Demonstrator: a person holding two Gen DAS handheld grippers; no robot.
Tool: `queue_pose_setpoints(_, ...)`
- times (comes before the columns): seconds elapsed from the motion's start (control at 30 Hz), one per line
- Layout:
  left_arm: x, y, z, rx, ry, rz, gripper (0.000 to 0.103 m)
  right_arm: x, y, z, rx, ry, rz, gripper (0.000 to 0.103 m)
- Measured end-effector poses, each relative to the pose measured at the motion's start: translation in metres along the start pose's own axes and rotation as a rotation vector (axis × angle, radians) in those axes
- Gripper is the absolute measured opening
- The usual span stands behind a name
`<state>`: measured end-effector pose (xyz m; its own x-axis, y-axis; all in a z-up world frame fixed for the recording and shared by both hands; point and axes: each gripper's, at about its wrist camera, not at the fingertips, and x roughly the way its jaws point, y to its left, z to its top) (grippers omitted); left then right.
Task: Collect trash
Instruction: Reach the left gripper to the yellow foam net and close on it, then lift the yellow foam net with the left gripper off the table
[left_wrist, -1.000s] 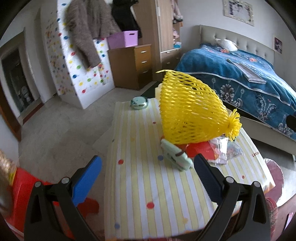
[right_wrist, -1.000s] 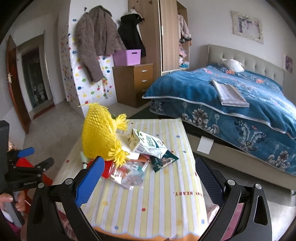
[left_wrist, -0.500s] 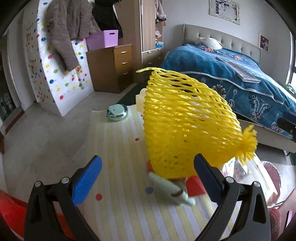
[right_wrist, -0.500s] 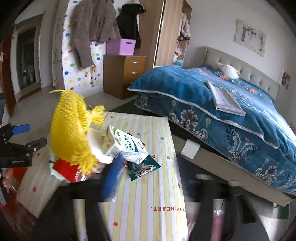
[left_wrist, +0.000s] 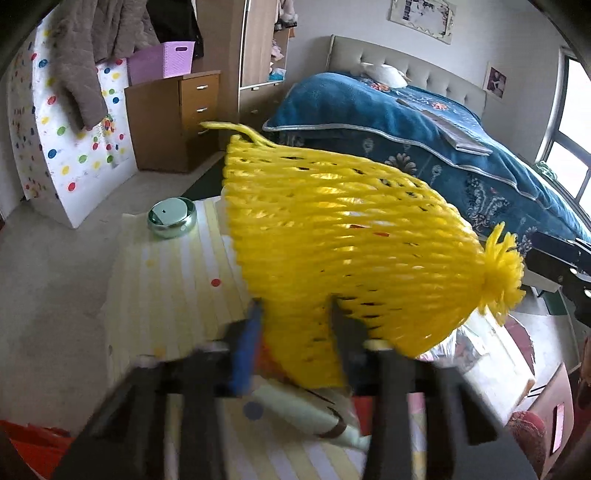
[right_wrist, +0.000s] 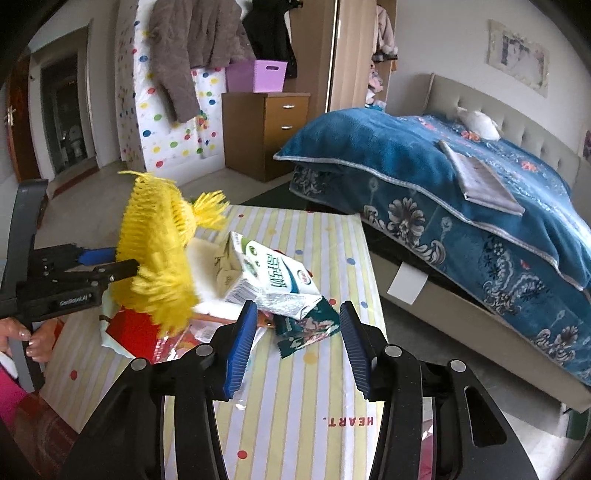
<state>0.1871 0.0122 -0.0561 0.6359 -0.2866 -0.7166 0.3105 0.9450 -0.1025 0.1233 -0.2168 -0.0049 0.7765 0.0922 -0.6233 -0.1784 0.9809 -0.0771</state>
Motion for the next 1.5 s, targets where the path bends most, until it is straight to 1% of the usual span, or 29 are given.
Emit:
queue_pose_setpoints(0.03,-0.004,-0.001,0.000,-0.002,-0.011,-0.006,0.010,-0.003,0.000,0.000,0.003,-0.001,0.002,0.047)
queue_pose_setpoints(0.1,-0.018,-0.006,0.002,0.003,-0.051,-0.001,0.008,-0.011,0.001,-0.001,0.009,-0.018,0.004,0.047)
queue_pose_setpoints(0.17,-0.032,-0.013,0.006,0.013,-0.097,0.017,0.007,-0.019,0.001,-0.001,0.017,-0.036,0.005,0.048)
queue_pose_setpoints(0.3,-0.079,-0.028,0.014,0.037,-0.223,0.061,0.006,-0.042,0.000,-0.003,0.031,-0.060,0.013,0.048)
queue_pose_setpoints(0.37,-0.107,-0.036,0.016,0.045,-0.283,0.084,0.006,-0.051,-0.002,-0.005,0.033,-0.063,0.019,0.053)
queue_pose_setpoints(0.43,-0.126,-0.040,0.019,0.048,-0.323,0.098,0.006,-0.061,0.000,-0.007,0.030,-0.070,0.027,0.056)
queue_pose_setpoints(0.5,-0.145,-0.046,0.016,0.058,-0.349,0.133,0.006,-0.065,0.000,-0.011,0.031,-0.061,0.039,0.058)
queue_pose_setpoints(0.63,-0.162,-0.054,0.002,0.066,-0.354,0.209,0.006,-0.066,0.011,-0.023,0.026,-0.030,0.088,0.060)
queue_pose_setpoints(0.67,-0.163,-0.054,-0.005,0.070,-0.353,0.231,0.006,-0.065,0.022,-0.027,0.016,-0.021,0.111,0.060)
queue_pose_setpoints(0.7,-0.164,-0.054,-0.012,0.074,-0.349,0.255,0.006,-0.064,0.028,-0.030,0.008,-0.012,0.126,0.060)
queue_pose_setpoints(0.73,-0.166,-0.051,-0.020,0.068,-0.340,0.261,0.006,-0.062,0.038,-0.034,-0.007,-0.001,0.147,0.060)
queue_pose_setpoints(0.83,-0.164,-0.040,-0.045,0.035,-0.299,0.221,0.006,-0.055,0.066,-0.042,-0.064,0.022,0.172,0.059)
queue_pose_setpoints(0.9,-0.154,-0.030,-0.064,0.007,-0.237,0.181,0.006,-0.051,0.076,-0.045,-0.077,0.031,0.178,0.059)
queue_pose_setpoints(1.03,-0.124,-0.009,-0.098,-0.088,-0.106,0.098,0.006,-0.044,0.089,-0.047,-0.091,0.057,0.189,0.059)
queue_pose_setpoints(1.13,-0.106,0.003,-0.116,-0.127,-0.038,0.086,0.009,-0.038,0.094,-0.050,-0.100,0.077,0.194,0.059)
queue_pose_setpoints(1.17,-0.103,0.005,-0.120,-0.130,-0.032,0.093,0.011,-0.037,0.094,-0.052,-0.100,0.082,0.194,0.059)
queue_pose_setpoints(1.23,-0.096,0.004,-0.122,-0.129,-0.023,0.087,0.029,-0.035,0.097,-0.054,-0.102,0.089,0.195,0.059)
queue_pose_setpoints(1.27,-0.093,0.001,-0.122,-0.125,-0.025,0.079,0.034,-0.034,0.097,-0.054,-0.103,0.092,0.196,0.059)
queue_pose_setpoints(1.3,-0.093,0.001,-0.122,-0.121,-0.025,0.077,0.045,-0.032,0.098,-0.055,-0.105,0.094,0.194,0.059)
queue_pose_setpoints(1.33,-0.091,0.000,-0.122,-0.114,-0.026,0.075,0.050,-0.032,0.098,-0.056,-0.105,0.095,0.192,0.059)
queue_pose_setpoints(1.4,-0.086,0.000,-0.123,-0.106,-0.013,0.078,0.053,-0.031,0.095,-0.057,-0.102,0.098,0.188,0.059)
queue_pose_setpoints(1.5,-0.078,0.005,-0.125,-0.120,0.017,0.102,0.053,-0.029,0.091,-0.058,-0.095,0.101,0.186,0.059)
